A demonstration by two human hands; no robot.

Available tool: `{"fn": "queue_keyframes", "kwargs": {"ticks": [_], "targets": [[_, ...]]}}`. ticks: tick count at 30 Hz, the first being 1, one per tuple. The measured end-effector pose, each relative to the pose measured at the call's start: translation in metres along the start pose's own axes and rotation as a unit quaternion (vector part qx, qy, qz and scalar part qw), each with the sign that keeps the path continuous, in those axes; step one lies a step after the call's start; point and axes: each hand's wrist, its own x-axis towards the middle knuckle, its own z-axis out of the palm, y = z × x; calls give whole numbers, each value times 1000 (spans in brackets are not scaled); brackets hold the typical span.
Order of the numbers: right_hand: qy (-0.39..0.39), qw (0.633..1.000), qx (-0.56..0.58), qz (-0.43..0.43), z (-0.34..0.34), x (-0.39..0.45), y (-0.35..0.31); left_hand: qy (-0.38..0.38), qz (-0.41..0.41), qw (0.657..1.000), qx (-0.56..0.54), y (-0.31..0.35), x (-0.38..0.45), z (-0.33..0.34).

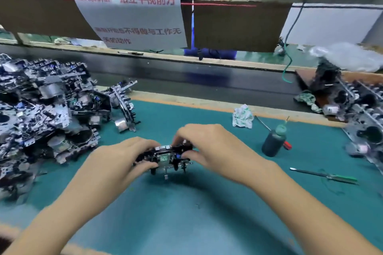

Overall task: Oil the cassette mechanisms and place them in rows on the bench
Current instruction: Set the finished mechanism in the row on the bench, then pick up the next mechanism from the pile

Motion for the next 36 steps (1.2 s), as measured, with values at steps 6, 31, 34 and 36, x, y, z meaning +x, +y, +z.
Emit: {"fn": "queue_keyframes", "kwargs": {"ticks": [6, 31, 34, 36], "targets": [[93, 988, -73, 100, -28, -109, 37, 74, 180, 980, -36, 79, 52, 55], [376, 891, 21, 254, 28, -232, 73, -198, 81, 911, -353, 121, 56, 144], [389, 874, 53, 286, 29, -232, 77, -207, 72, 912, -345, 122, 56, 140], [387, 873, 60, 292, 30, -232, 77, -208, 71, 915, -339, 124, 54, 139]]}}
